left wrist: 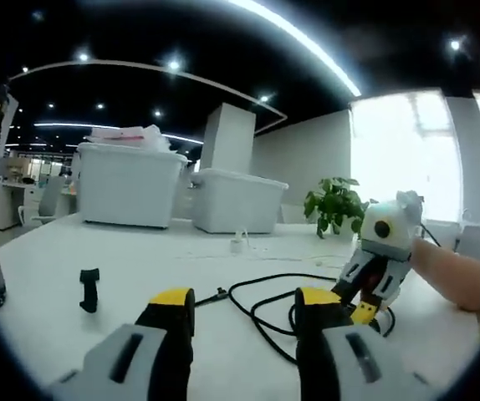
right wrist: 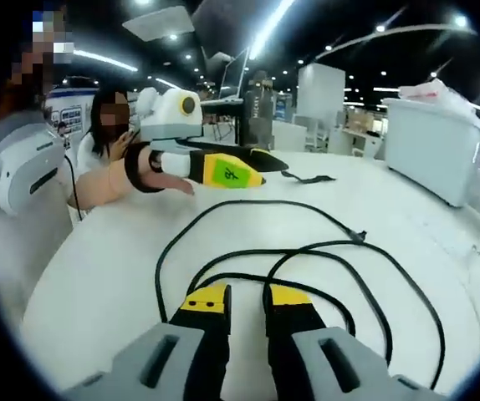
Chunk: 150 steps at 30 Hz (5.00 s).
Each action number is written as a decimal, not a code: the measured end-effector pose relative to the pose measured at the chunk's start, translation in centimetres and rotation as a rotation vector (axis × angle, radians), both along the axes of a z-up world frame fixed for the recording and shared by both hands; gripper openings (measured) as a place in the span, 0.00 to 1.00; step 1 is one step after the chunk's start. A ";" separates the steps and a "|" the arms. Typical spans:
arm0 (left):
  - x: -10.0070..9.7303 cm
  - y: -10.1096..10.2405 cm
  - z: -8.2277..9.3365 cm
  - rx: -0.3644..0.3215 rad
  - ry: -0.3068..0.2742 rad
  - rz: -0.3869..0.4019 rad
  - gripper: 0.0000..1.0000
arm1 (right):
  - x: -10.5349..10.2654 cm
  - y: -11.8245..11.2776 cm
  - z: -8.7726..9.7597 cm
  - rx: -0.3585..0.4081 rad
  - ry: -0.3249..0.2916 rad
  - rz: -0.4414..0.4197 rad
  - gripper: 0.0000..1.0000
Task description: Coil the Type-C to USB data cable on the desktop and secure it with Velcro straps.
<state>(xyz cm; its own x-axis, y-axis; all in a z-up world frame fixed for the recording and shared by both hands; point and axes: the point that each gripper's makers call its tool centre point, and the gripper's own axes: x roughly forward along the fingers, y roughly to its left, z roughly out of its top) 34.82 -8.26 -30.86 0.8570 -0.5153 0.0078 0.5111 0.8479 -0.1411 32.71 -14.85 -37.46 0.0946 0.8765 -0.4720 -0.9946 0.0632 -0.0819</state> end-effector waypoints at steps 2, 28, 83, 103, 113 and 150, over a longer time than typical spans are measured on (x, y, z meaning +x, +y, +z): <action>-0.1 0.1 0.1 0.010 -0.008 0.006 0.50 | 0.3 0.0 0.2 -0.001 0.000 -0.012 0.16; -0.3 -0.3 0.1 0.029 -0.022 -0.008 0.50 | -7.6 -1.0 1.2 -0.098 -0.001 0.186 0.04; -1.3 -2.7 -1.9 0.099 0.019 -0.099 0.49 | 6.7 -4.3 -0.8 -0.163 -0.002 -0.246 0.07; -1.0 -4.4 -3.9 0.361 -0.026 -0.089 0.46 | 2.8 -0.3 1.8 -0.170 -0.219 -0.067 0.03; -0.7 -4.3 -4.5 0.518 -0.077 -0.068 0.36 | 1.5 1.1 3.1 -0.193 -0.357 -0.026 0.03; -1.3 -2.8 -2.3 0.513 -0.107 0.012 0.07 | 0.9 -2.8 6.9 0.279 -0.232 -0.576 0.31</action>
<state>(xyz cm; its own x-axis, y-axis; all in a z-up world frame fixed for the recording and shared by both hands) 33.53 -11.01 -33.15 0.8710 -0.4662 -0.1553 0.4900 0.8001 0.3460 33.65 -17.63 -30.53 0.6545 0.7417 -0.1464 -0.7543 0.6276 -0.1926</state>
